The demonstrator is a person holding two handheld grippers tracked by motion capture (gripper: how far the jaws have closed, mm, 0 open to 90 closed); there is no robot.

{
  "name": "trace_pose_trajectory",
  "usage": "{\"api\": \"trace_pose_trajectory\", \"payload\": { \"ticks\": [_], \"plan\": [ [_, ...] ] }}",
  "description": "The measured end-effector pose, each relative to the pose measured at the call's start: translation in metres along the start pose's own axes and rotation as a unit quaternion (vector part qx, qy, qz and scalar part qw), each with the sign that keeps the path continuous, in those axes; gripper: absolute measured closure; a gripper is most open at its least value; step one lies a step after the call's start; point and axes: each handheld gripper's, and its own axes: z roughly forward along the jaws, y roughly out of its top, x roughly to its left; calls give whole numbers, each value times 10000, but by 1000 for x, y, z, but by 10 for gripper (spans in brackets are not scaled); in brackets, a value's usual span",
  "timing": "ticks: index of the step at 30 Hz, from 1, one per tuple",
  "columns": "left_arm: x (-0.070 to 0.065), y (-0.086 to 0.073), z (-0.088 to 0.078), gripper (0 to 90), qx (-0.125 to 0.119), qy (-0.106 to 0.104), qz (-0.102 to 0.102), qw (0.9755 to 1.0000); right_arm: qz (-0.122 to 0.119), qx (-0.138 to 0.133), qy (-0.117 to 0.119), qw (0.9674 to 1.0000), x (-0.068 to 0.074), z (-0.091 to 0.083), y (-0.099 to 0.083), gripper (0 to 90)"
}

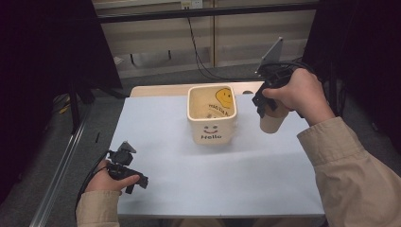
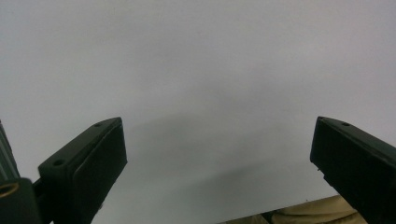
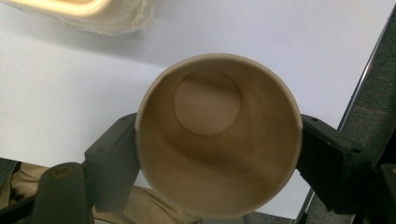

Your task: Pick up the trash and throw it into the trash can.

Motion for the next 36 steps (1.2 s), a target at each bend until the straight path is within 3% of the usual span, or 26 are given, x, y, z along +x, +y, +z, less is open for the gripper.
{"api": "trace_pose_trajectory", "payload": {
  "ticks": [8,9,14,36],
  "plan": [
    [0,0,1,36,-1,-31,-13,10000,-26,0,-65,10000,3,-17,13,206],
    [2,0,0,36,14,-2,75,10000,-27,-21,-37,10000,3,-20,15,206],
    [2,0,0,36,41,-35,91,9999,-15,-52,-42,10000,5,-32,24,207],
    [1,0,1,36,39,-19,86,10000,116,-119,-129,9998,-1,-55,56,210]
  ]
}}
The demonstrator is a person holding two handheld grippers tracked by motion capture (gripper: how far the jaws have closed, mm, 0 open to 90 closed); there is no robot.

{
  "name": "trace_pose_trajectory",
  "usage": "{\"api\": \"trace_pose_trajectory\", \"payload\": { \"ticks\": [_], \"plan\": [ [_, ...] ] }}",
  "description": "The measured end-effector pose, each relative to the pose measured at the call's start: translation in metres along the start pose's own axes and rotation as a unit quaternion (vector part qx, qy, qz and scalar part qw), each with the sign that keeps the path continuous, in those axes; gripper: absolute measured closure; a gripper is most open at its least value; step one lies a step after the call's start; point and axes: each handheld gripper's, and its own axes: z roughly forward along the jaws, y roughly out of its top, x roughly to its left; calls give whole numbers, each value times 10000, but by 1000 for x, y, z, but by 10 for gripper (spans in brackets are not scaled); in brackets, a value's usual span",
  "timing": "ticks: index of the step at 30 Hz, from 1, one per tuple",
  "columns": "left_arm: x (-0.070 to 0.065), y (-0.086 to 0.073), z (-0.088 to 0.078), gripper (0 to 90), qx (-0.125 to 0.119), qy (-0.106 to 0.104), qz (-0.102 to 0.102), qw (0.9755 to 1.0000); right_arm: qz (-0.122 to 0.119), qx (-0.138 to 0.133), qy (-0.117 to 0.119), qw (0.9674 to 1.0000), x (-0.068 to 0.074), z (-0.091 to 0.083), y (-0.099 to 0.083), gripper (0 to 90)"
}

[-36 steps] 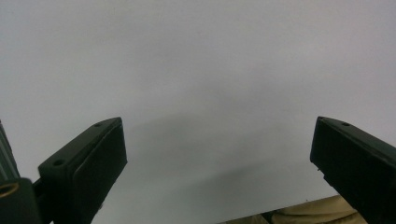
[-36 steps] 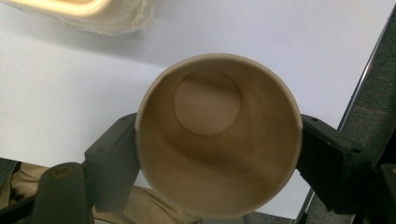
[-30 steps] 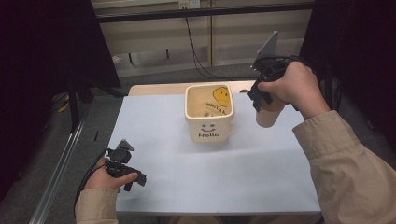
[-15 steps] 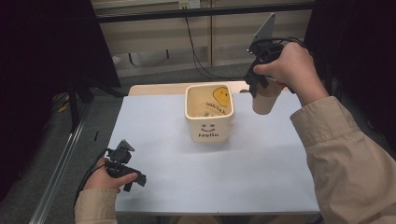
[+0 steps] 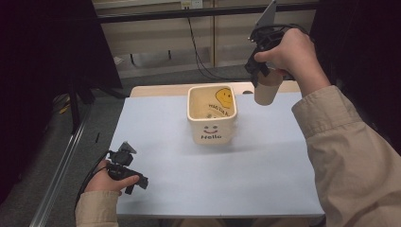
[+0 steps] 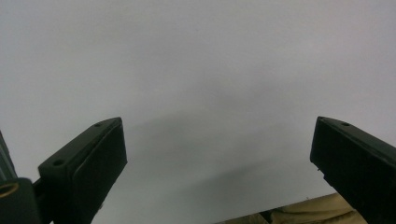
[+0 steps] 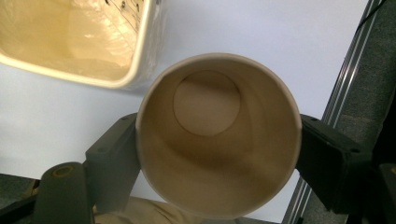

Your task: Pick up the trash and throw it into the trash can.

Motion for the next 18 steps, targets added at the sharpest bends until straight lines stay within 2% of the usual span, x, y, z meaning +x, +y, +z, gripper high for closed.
{"api": "trace_pose_trajectory", "payload": {
  "ticks": [4,5,7,9,10,11,15,17,18],
  "plan": [
    [1,0,1,36,4,24,26,10000,-30,-14,-78,10000,3,-8,7,209],
    [1,0,1,36,4,24,26,10000,-41,-23,-38,10000,4,-9,8,209],
    [1,0,1,36,-4,-31,-66,10000,-44,-33,-75,10000,6,-12,12,209],
    [1,0,1,36,-12,-15,-59,10000,-24,-68,-74,9999,8,-14,17,209],
    [2,1,0,36,50,-46,-14,10000,-28,-65,-92,9999,10,-14,19,209],
    [1,0,1,36,-1,-33,-74,10000,-37,-37,-90,9999,11,-14,20,209],
    [1,1,2,36,-10,-14,-58,10000,-103,-32,-79,9999,19,-11,28,209],
    [2,1,2,36,38,-35,10,10000,-129,-11,-72,9999,22,-10,30,209],
    [1,2,2,36,38,-30,38,10000,-164,-34,-72,9998,28,-8,35,209]
  ]
}}
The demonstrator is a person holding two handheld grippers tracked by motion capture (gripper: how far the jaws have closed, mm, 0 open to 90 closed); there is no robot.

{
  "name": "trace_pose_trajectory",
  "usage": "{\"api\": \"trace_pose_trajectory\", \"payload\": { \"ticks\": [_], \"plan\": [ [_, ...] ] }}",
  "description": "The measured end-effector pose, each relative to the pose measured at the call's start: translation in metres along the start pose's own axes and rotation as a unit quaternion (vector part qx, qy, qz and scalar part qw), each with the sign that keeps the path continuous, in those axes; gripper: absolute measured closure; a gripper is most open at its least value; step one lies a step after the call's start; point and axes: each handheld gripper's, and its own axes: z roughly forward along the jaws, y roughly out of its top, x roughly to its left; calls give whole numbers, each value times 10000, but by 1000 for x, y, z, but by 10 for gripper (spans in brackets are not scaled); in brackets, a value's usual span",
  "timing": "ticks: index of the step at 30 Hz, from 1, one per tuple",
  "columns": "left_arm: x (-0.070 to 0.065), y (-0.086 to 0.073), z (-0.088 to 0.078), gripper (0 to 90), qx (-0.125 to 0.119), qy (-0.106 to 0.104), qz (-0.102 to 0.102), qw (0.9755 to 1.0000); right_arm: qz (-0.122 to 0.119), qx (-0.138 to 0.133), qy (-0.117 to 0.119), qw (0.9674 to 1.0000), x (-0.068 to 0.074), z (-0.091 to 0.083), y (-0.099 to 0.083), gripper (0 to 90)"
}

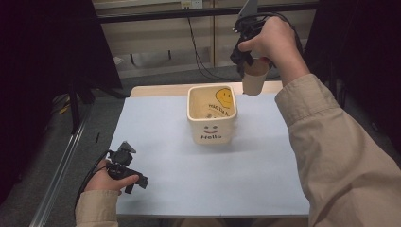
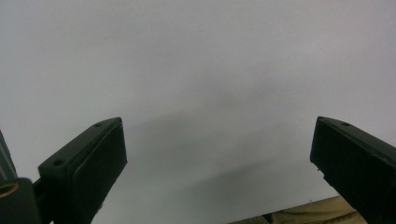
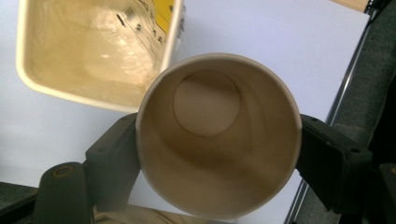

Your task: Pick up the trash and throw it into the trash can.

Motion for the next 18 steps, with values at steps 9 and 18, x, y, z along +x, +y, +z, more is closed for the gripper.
{"api": "trace_pose_trajectory", "payload": {
  "ticks": [9,18],
  "plan": [
    [2,0,0,36,-30,38,-5,10000,-191,-64,35,9998,25,-1,13,209],
    [0,1,0,36,9,35,28,10000,-395,-210,159,9989,47,-13,19,209]
  ]
}}
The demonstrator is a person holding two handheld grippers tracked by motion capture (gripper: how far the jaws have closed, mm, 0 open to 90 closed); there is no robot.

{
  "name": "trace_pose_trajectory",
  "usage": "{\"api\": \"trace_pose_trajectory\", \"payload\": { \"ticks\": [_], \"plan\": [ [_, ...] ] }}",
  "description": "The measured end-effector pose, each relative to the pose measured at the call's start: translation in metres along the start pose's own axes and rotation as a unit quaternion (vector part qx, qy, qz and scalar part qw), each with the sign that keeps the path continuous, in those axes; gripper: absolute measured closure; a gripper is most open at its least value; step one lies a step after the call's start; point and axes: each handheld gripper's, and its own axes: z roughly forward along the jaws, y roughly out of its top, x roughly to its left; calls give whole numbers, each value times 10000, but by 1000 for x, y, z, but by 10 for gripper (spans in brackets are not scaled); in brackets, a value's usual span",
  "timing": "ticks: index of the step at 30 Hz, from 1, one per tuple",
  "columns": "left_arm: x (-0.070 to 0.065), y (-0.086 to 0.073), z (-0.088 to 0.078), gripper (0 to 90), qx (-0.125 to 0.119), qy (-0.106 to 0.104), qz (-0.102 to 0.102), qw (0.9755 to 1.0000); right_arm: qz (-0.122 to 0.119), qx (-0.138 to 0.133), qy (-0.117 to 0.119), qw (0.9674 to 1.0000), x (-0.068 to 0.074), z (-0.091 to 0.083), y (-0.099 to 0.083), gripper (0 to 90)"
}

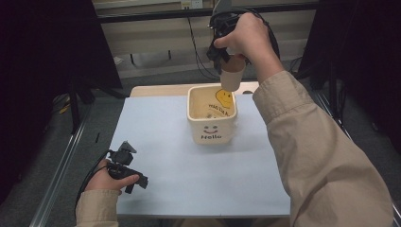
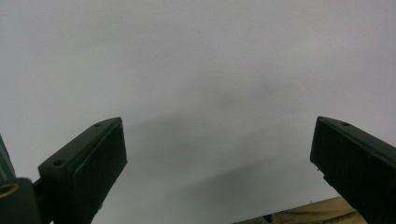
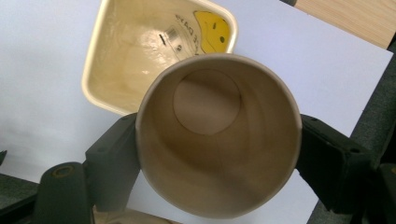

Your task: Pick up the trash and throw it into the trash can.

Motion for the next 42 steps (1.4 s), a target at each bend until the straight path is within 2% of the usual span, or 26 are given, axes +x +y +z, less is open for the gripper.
{"api": "trace_pose_trajectory", "payload": {
  "ticks": [10,23,30,31,42],
  "plan": [
    [0,-1,0,36,-28,-32,-42,10000,-161,-3,-65,9998,13,13,6,209],
    [0,0,1,36,-6,-41,-42,10000,-230,186,37,9996,21,54,10,207],
    [-1,0,1,36,-13,-50,-45,10000,-241,270,89,9993,24,65,11,205],
    [-2,0,1,36,-46,7,-20,10000,-237,284,84,9993,25,70,12,205],
    [-1,0,-1,36,5,-42,-6,10000,-270,331,72,9991,25,79,12,194]
  ]
}}
